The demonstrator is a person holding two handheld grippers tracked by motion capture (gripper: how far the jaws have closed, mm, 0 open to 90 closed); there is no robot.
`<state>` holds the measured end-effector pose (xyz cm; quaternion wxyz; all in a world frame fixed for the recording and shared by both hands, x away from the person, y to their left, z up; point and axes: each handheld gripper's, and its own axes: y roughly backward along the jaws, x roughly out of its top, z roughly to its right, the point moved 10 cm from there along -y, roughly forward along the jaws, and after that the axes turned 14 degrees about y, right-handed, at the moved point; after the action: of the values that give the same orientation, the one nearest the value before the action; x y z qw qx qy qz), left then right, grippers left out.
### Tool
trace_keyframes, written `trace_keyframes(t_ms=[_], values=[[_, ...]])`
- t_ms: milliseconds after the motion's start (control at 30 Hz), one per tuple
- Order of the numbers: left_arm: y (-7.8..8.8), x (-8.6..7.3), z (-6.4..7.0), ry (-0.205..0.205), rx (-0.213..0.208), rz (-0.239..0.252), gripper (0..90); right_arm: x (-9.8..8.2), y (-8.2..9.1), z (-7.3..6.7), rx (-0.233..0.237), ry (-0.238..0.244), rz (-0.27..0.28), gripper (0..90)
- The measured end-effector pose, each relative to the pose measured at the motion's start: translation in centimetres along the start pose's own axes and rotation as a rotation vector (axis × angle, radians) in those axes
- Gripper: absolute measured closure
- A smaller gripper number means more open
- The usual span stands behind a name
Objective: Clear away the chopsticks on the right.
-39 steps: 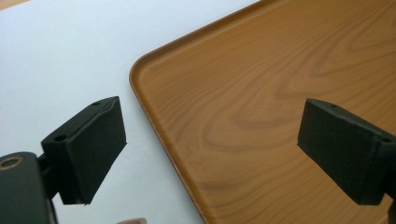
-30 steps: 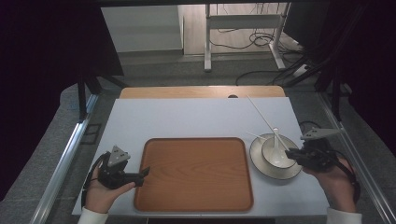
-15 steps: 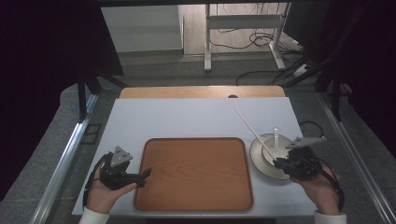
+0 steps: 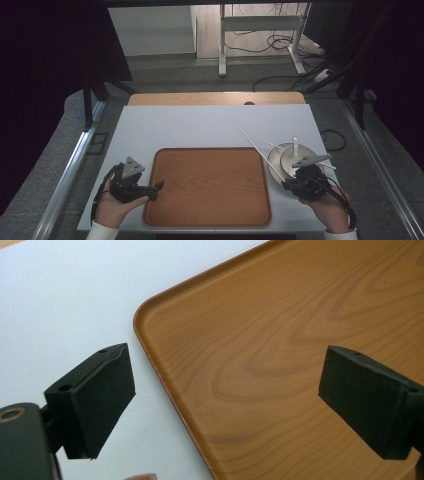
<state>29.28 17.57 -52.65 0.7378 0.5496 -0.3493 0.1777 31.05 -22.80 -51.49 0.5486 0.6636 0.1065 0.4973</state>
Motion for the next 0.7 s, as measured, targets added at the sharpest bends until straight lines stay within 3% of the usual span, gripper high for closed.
trace_keyframes(t_ms=[700], values=[[-0.1, -0.1, 0.0, -0.001, 0.001, -0.003, 7.4, 0.4, -3.1, -2.9, 0.052, 0.025, -0.055, 84.4]])
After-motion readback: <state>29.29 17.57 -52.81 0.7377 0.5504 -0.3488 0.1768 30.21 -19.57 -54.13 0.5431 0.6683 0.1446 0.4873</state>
